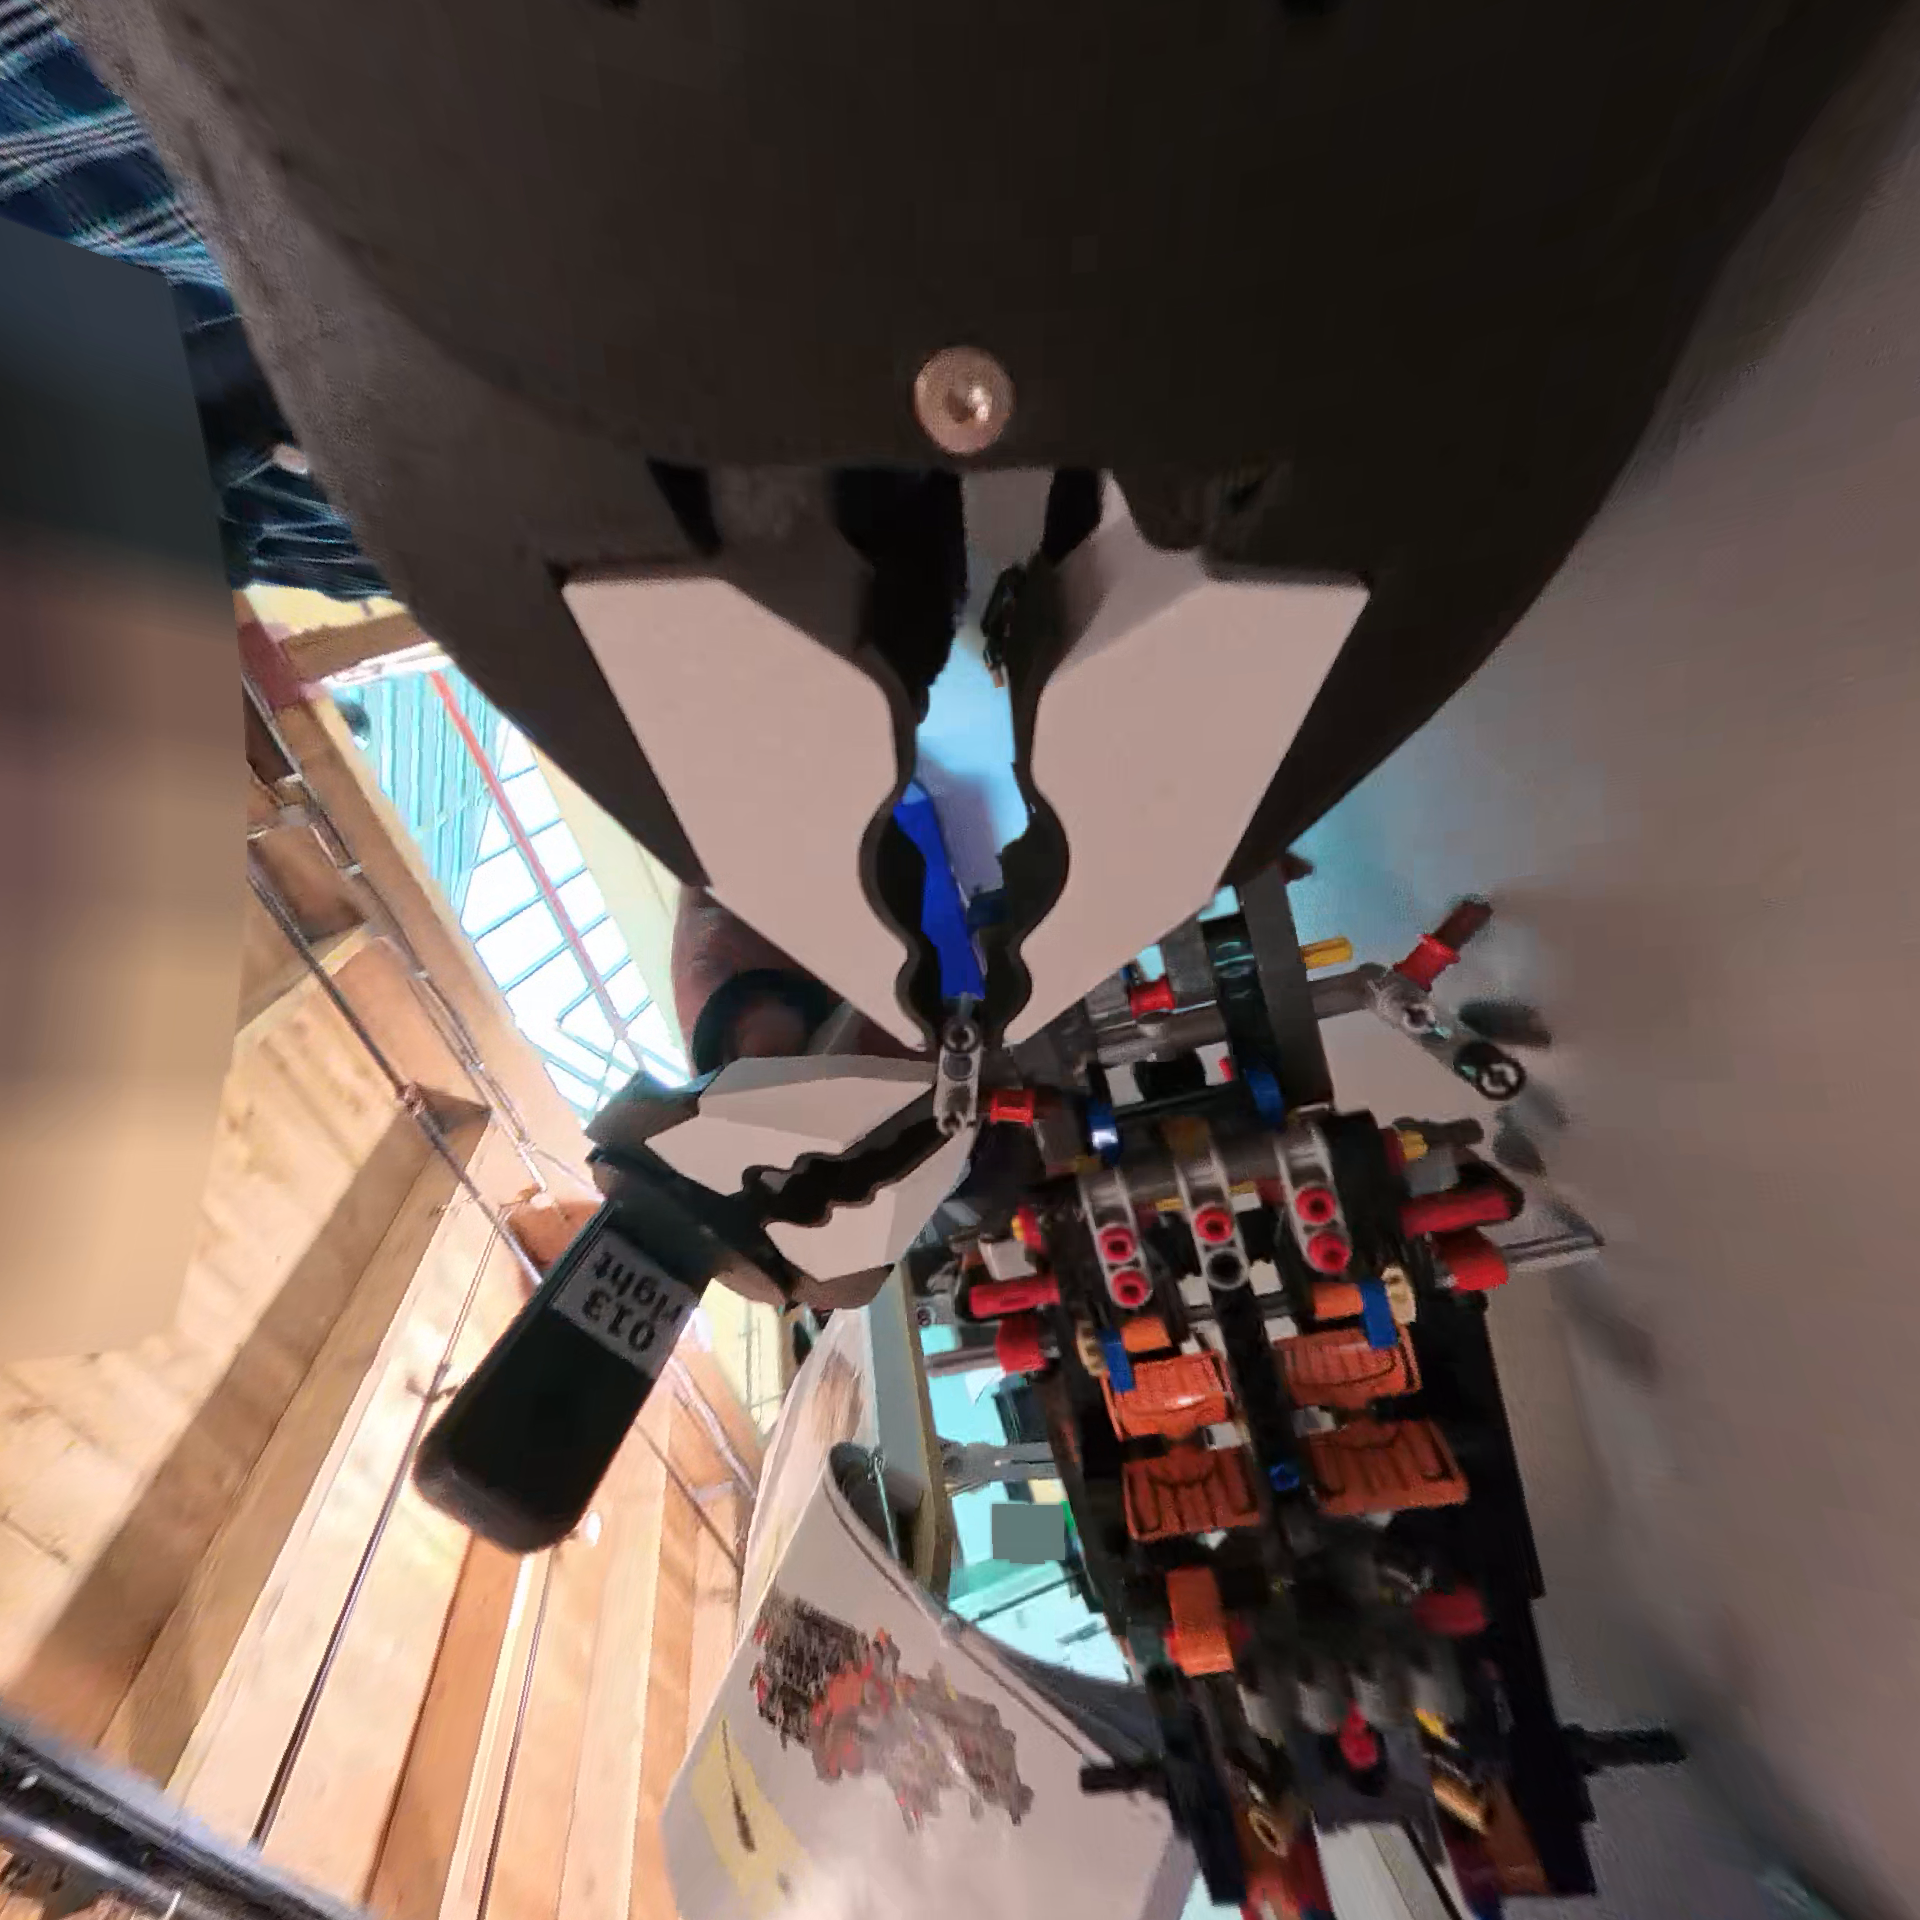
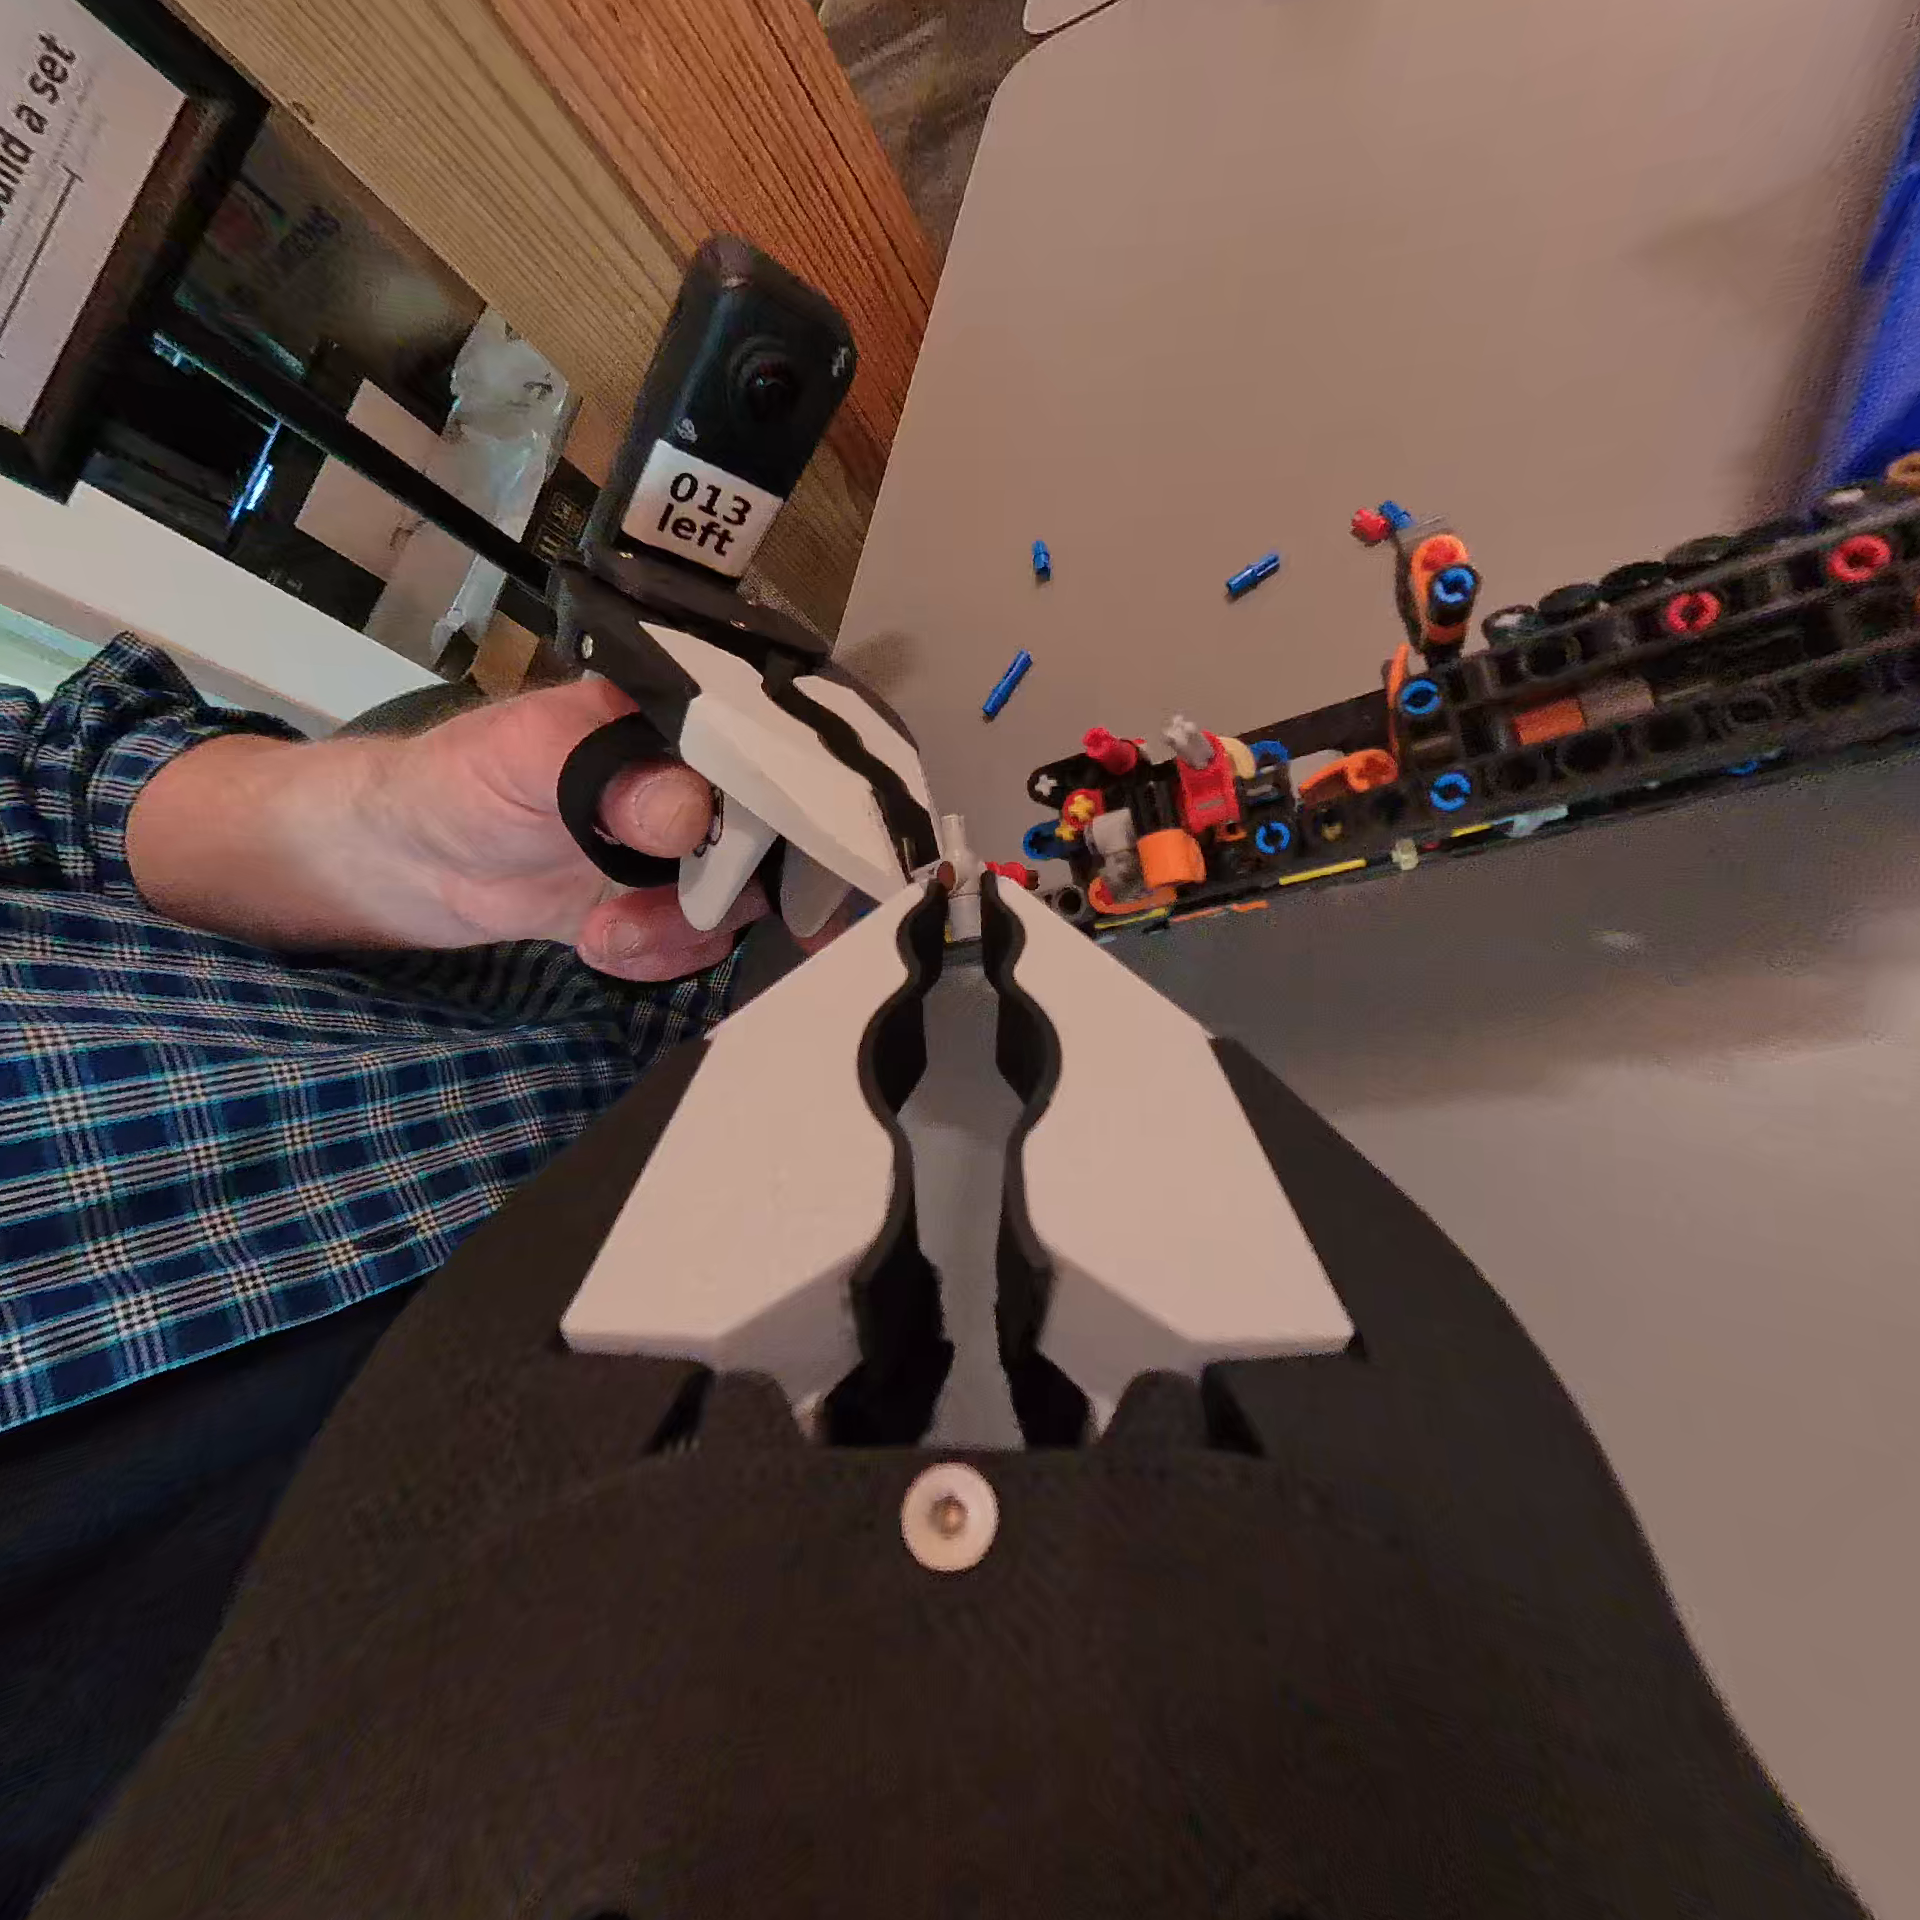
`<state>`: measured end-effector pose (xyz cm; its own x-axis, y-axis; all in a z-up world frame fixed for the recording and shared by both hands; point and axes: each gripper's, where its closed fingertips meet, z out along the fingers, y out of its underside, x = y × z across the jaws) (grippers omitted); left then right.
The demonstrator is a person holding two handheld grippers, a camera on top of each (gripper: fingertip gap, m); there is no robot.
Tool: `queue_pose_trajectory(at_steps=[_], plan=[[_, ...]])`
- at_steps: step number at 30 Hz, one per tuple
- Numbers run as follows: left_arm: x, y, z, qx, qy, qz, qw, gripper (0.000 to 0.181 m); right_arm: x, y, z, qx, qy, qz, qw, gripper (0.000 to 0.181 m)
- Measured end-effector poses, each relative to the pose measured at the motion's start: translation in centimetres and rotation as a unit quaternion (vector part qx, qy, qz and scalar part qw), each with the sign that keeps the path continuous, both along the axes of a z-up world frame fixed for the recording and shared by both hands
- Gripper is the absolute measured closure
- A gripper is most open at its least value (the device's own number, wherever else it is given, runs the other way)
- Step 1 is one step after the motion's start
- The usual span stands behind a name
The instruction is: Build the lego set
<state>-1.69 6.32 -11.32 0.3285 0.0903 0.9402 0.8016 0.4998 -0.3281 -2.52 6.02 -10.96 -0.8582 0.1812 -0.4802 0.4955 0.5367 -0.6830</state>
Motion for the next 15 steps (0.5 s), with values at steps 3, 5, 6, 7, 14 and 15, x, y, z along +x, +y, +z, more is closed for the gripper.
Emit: queue_pose_trajectory(at_steps=[3, 5, 6, 7, 14, 15], plan=[[0.1, -0.5, 0.1, 0.017, -0.001, 0.011, 1.0, 0.176, 0.1, -0.5, 0.1, -0.014, 0.004, -0.003, 1.0, 0.176], [0.0, -0.8, 0.2, 0.034, -0.003, 0.014, 0.999, 0.176, 0.1, -0.8, 0.2, -0.024, 0.002, -0.008, 1.0, 0.175], [0.0, -0.9, 0.2, 0.033, 0.0, 0.015, 0.999, 0.176, 0.1, -0.8, 0.3, -0.031, 0.002, -0.011, 0.999, 0.174], [0.1, -0.9, 0.2, 0.033, 0.0, 0.013, 0.999, 0.176, -0.1, -0.8, 0.5, -0.039, 0.003, -0.017, 0.999, 0.171], [-0.2, -1.3, 0.5, 0.064, -0.006, 0.015, 0.998, 0.176, 0.2, 3.0, 2.1, -0.089, 0.052, -0.08, 0.991, 0.16], [-0.2, -1.3, 0.5, 0.068, -0.008, 0.014, 0.998, 0.176, 0.5, 4.3, 2.2, -0.089, 0.066, -0.091, 0.99, 0.16]])
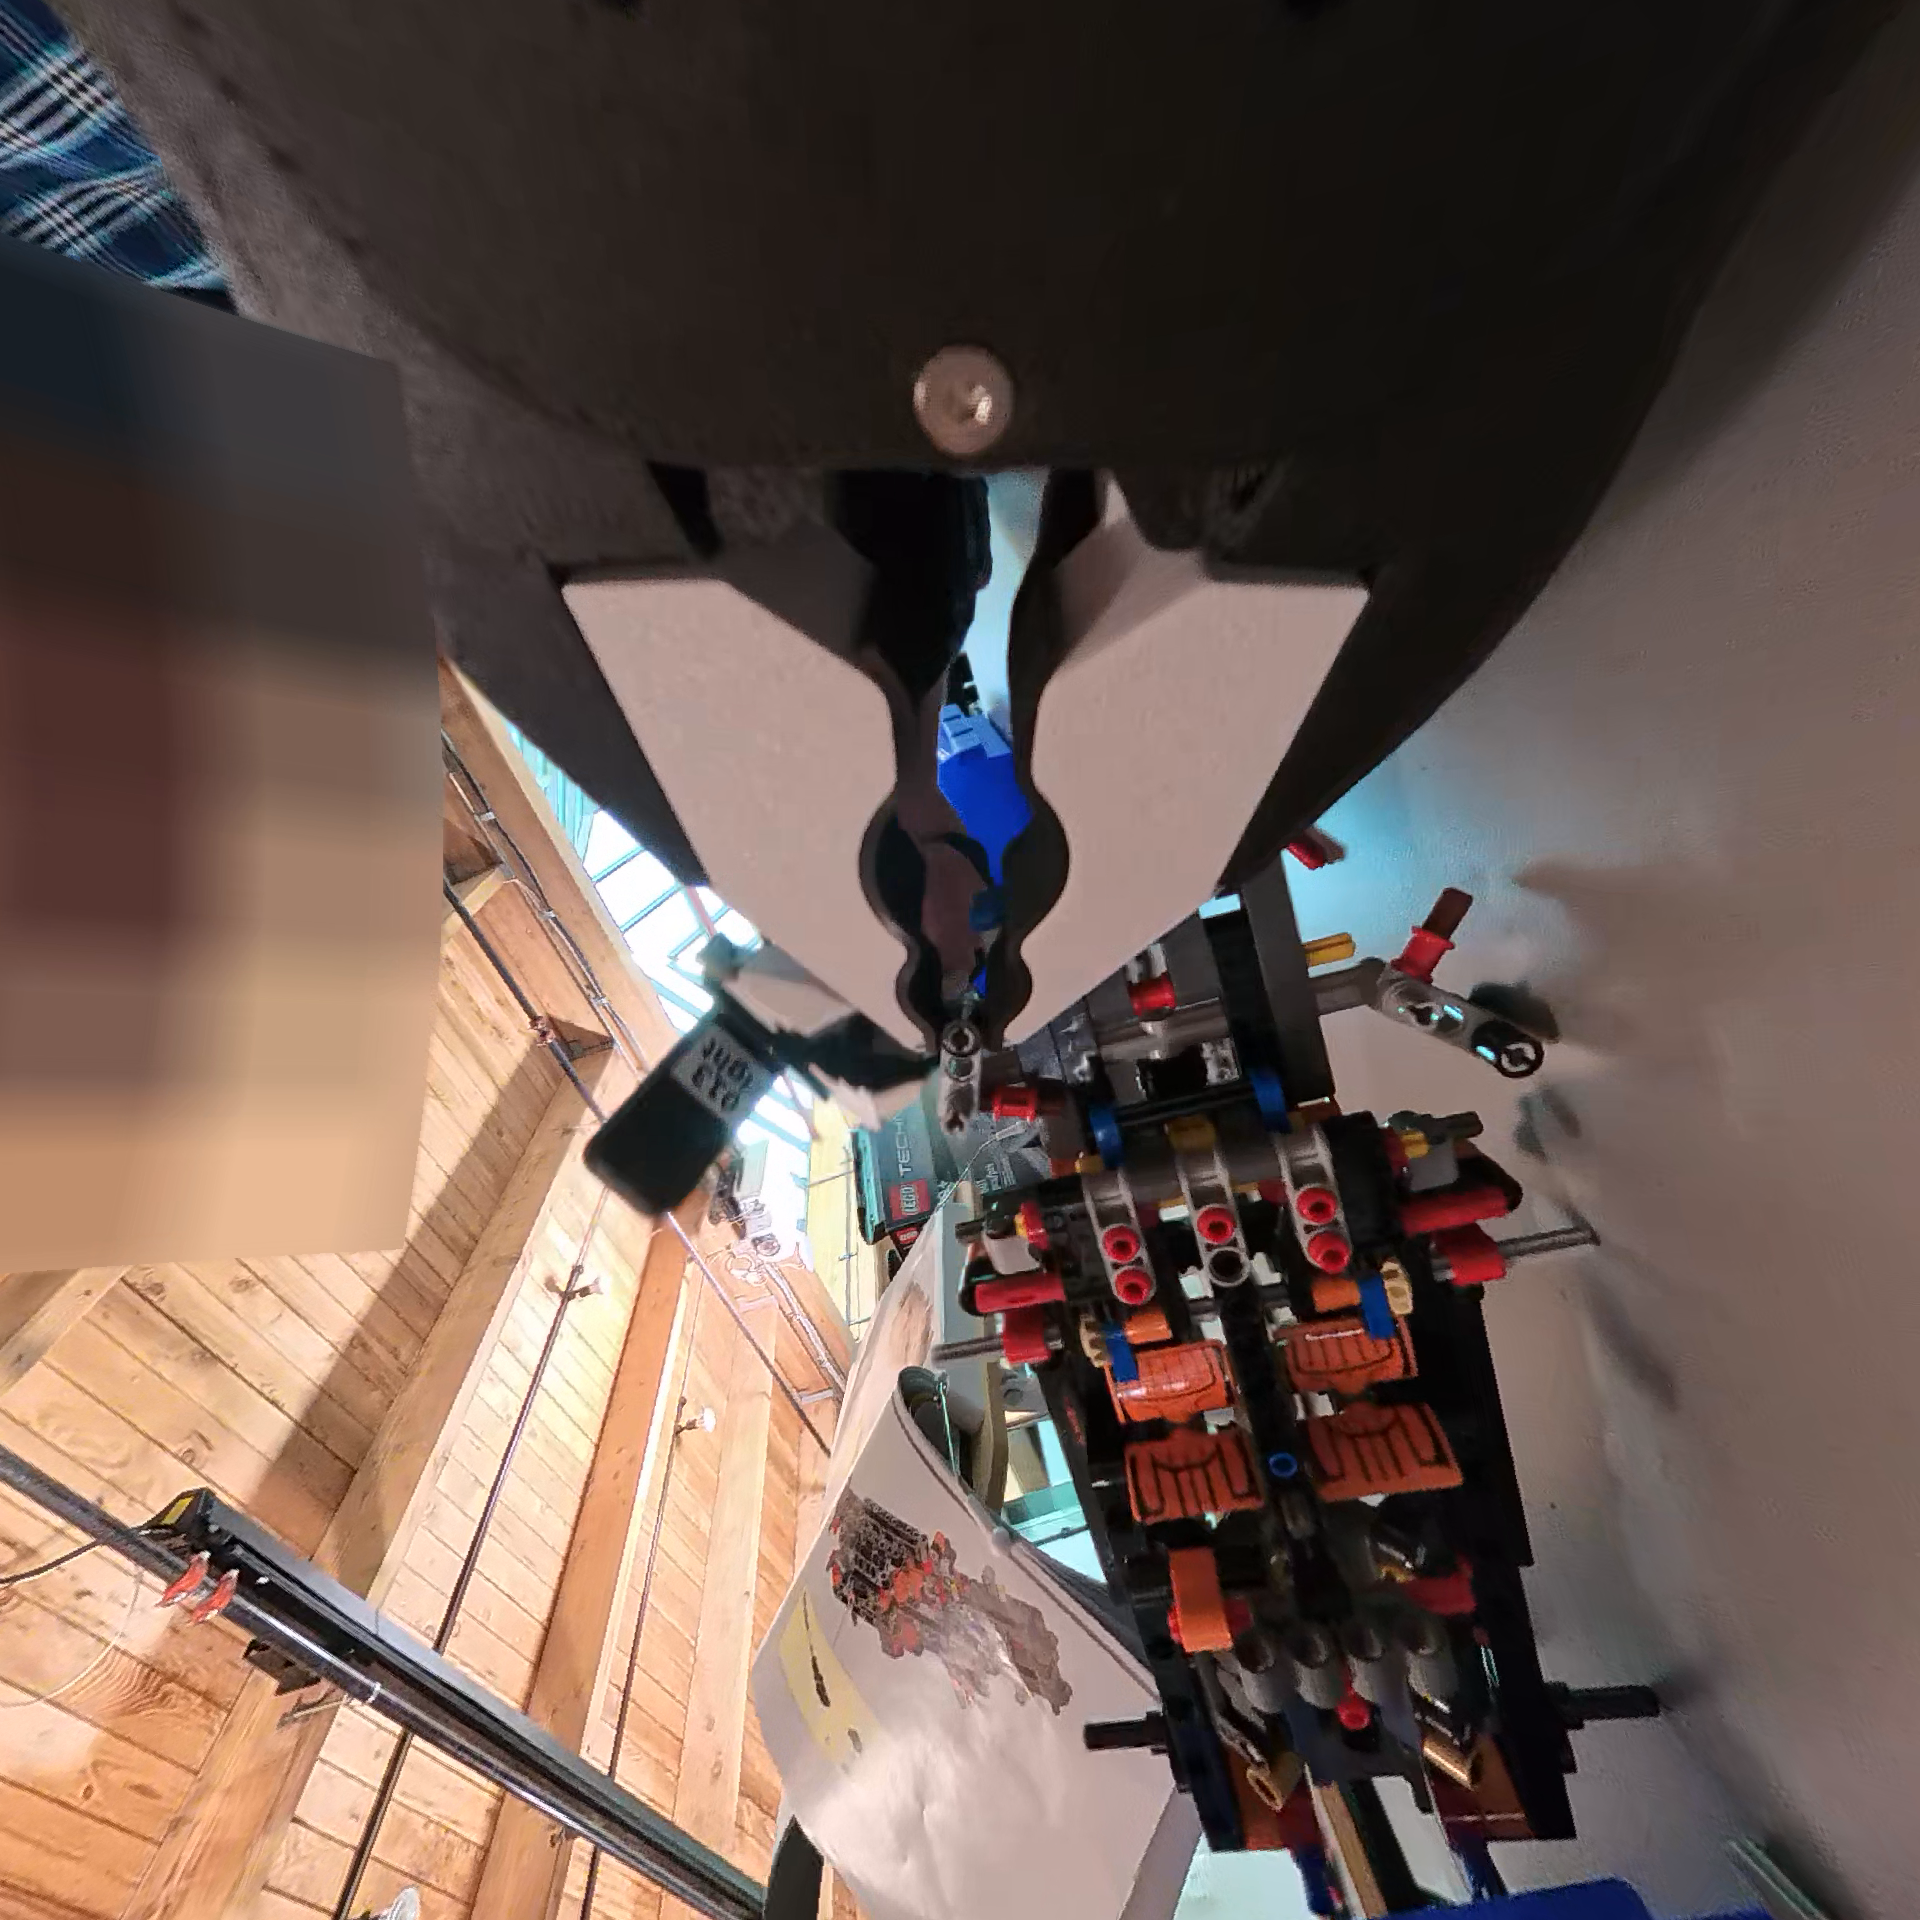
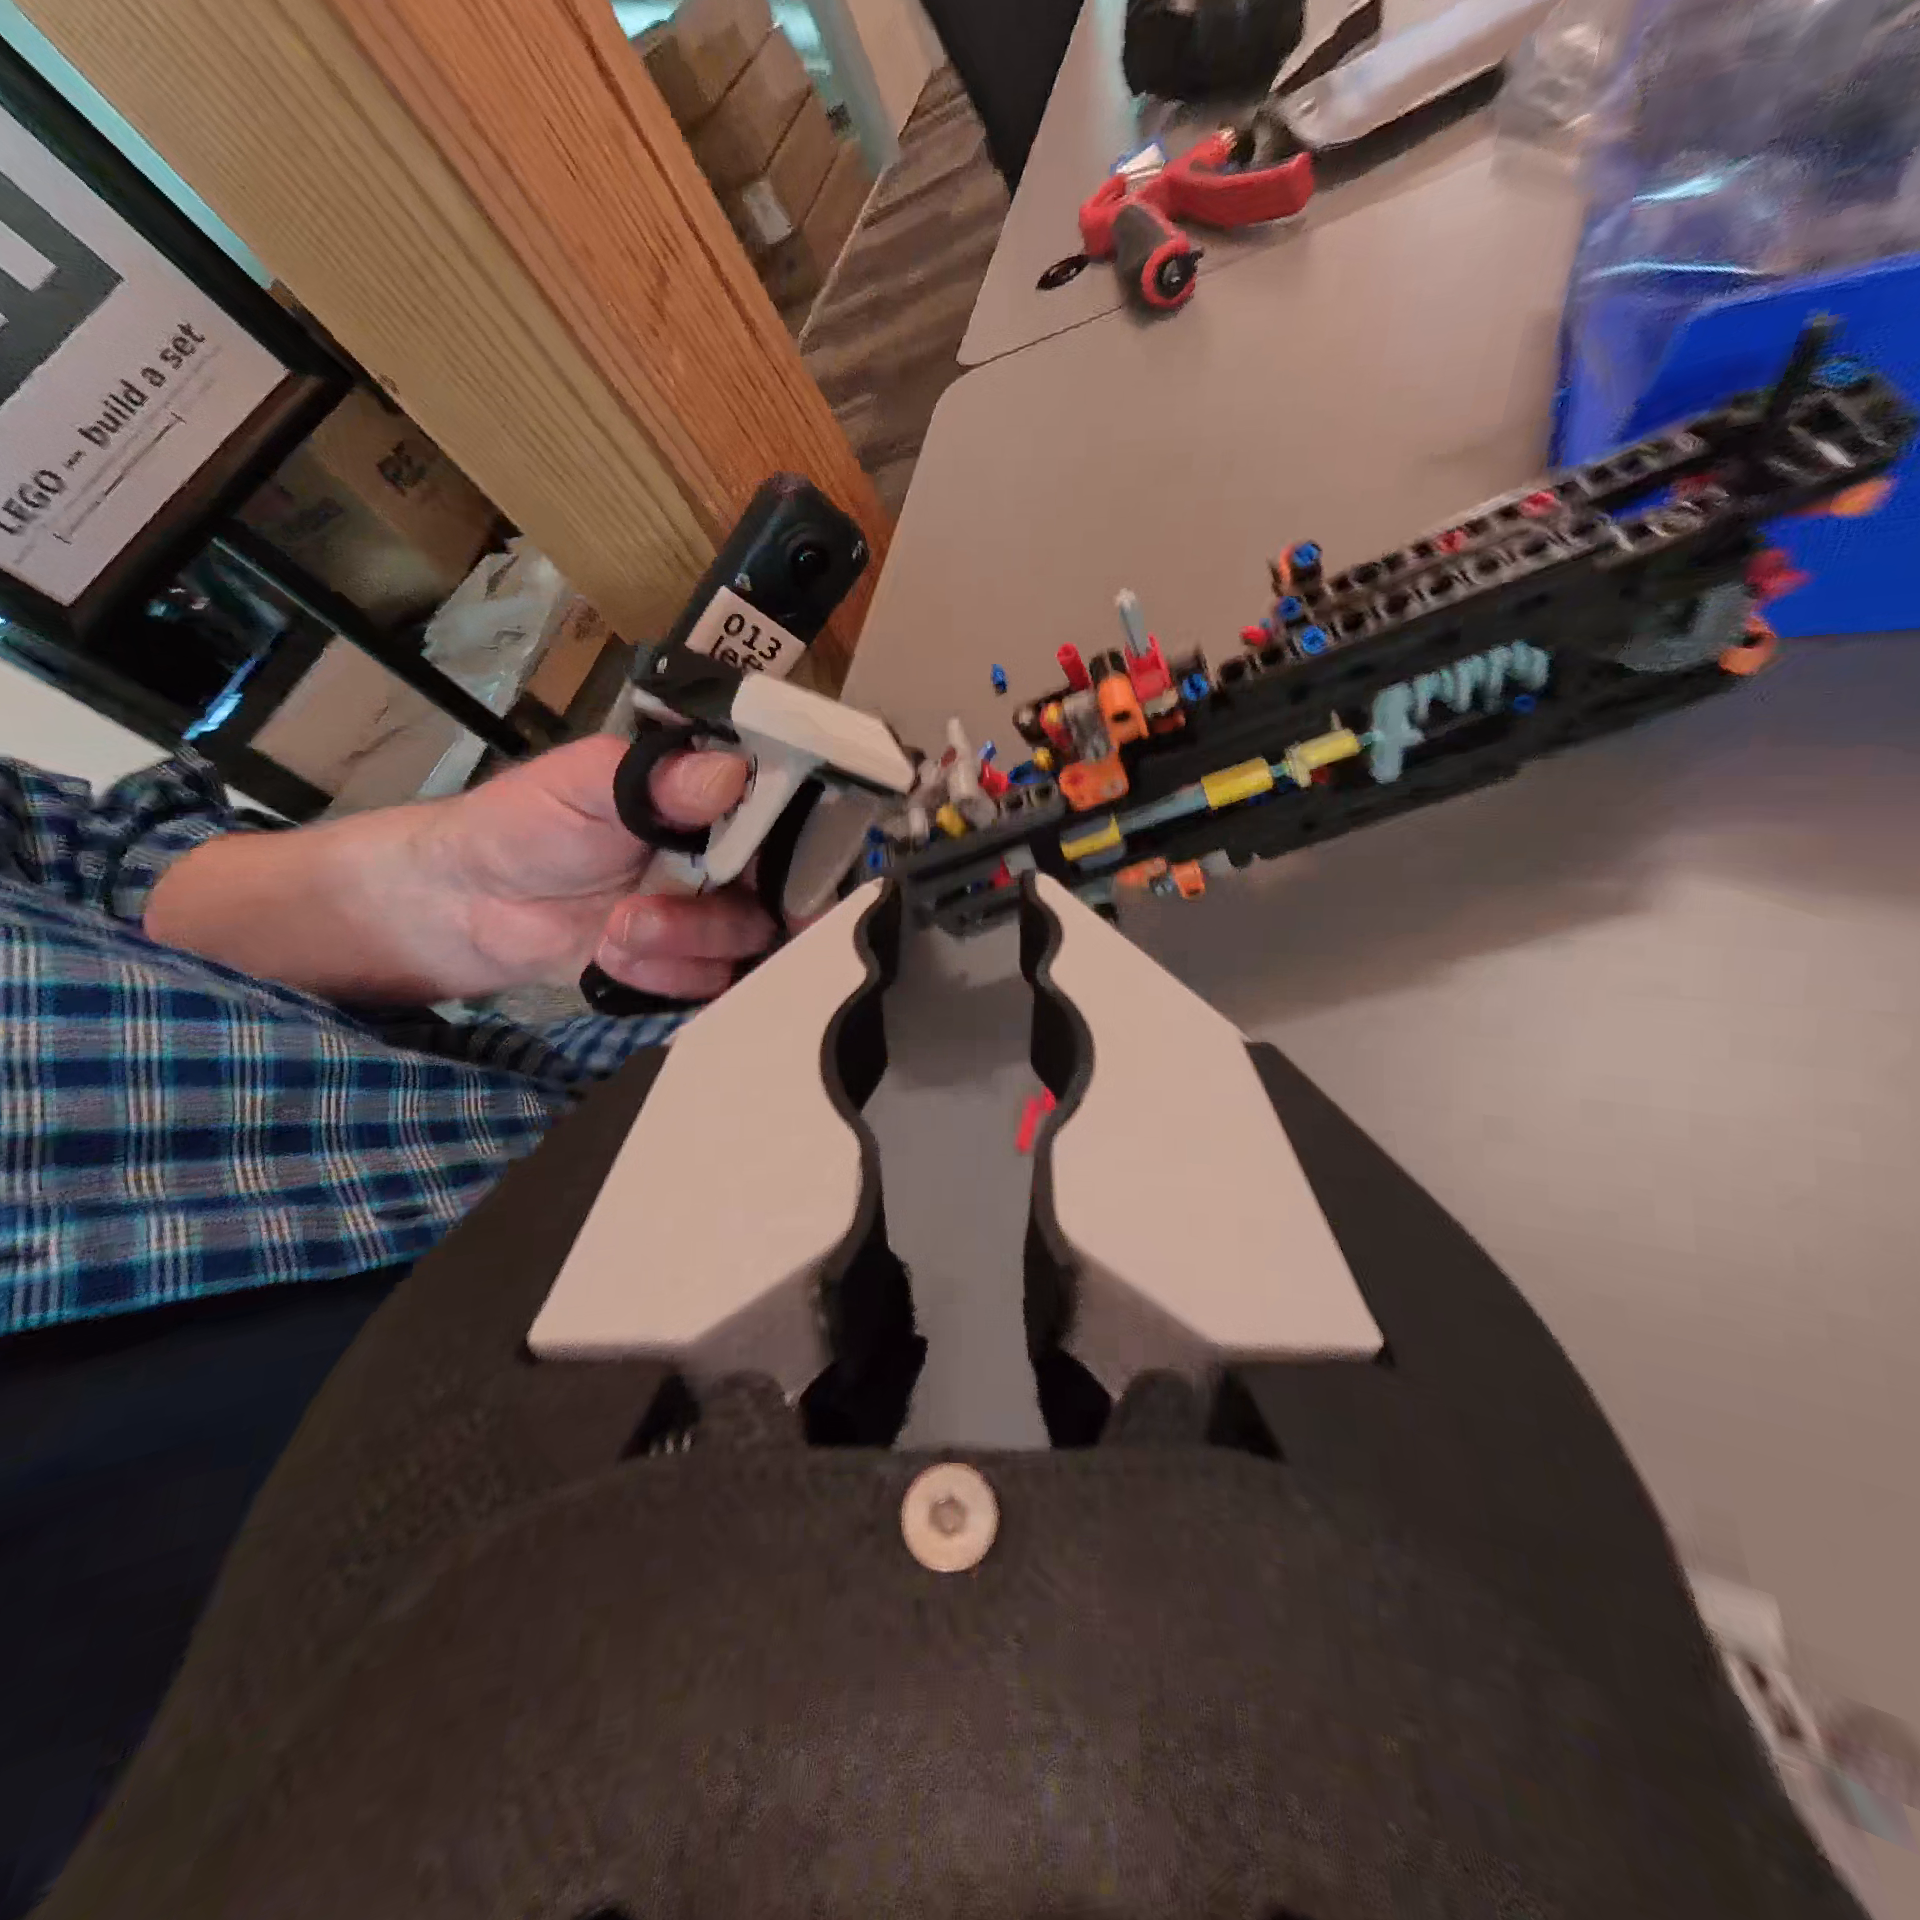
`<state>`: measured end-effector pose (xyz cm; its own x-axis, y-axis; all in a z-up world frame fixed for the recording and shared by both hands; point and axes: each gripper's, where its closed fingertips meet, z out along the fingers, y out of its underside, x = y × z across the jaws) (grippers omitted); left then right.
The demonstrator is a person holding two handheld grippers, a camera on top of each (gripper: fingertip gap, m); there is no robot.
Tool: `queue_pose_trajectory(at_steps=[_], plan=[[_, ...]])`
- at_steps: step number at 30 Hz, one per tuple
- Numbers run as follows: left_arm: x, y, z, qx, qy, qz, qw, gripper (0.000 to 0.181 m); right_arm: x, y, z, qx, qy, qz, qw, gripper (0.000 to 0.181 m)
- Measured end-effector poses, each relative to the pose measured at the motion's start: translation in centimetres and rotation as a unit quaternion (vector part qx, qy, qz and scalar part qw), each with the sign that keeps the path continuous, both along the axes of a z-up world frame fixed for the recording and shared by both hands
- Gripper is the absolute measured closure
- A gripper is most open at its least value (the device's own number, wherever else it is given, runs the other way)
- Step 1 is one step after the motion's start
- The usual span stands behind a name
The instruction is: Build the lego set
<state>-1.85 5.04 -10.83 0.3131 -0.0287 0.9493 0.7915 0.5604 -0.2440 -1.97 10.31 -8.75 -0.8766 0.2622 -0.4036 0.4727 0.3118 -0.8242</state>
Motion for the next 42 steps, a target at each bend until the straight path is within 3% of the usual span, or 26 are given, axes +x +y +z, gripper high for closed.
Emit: queue_pose_trajectory(at_steps=[5, 10, 14, 24, 30, 34, 42], plan=[[-0.2, -0.2, 0.2, 0.01, -0.006, 0.001, 1.0, 0.176, 0.8, 10.2, -2.0, 0.082, 0.074, -0.116, 0.987, 0.163], [0.0, -0.2, 0.2, 0.029, -0.014, 0.008, 0.999, 0.175, 0.7, 25.4, -5.6, 0.21, 0.071, -0.284, 0.933, 0.164], [0.2, -0.2, 0.2, 0.034, -0.018, 0.013, 0.999, 0.176, 1.0, 31.9, -7.5, 0.267, 0.059, -0.333, 0.903, 0.166], [0.5, -0.1, 0.3, 0.036, -0.021, 0.016, 0.999, 0.176, -0.5, 32.1, -9.9, 0.333, 0.081, -0.269, 0.9, 0.171], [0.5, 0.1, 0.3, 0.04, -0.022, 0.01, 0.999, 0.176, 1.0, 36.0, -9.0, 0.34, 0.061, -0.302, 0.889, 0.176], [0.6, 0.2, 0.3, 0.046, -0.02, 0.01, 0.999, 0.175, 3.0, 36.9, -9.1, 0.344, 0.045, -0.285, 0.894, 0.176], [0.9, 0.4, 0.3, 0.045, -0.019, 0.01, 0.999, 0.175, 3.2, 34.5, -10.7, 0.326, 0.051, -0.264, 0.906, 0.169]])
